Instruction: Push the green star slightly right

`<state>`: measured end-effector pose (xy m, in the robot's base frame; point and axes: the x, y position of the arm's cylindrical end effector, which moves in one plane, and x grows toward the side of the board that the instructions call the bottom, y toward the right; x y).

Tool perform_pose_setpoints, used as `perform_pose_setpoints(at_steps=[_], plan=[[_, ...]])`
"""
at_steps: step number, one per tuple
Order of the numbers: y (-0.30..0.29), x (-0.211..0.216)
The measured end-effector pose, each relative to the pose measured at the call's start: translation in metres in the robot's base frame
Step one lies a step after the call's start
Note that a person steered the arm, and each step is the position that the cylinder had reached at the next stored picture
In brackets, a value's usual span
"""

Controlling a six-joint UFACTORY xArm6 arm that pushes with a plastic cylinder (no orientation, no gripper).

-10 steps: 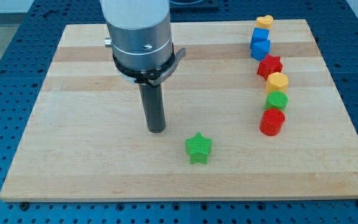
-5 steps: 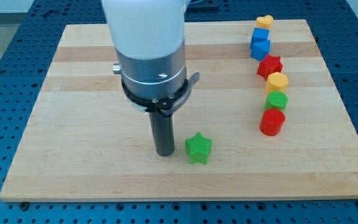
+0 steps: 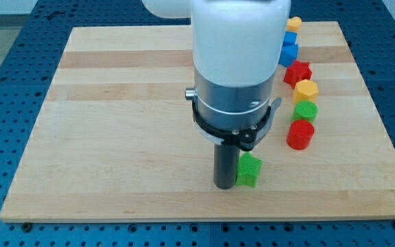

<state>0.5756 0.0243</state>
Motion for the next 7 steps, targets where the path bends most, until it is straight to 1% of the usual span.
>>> perform_pose_setpoints(at_steps=[2, 6, 7], plan=[[0.001, -0.008], [0.027, -0.013], [0.041, -0.013]])
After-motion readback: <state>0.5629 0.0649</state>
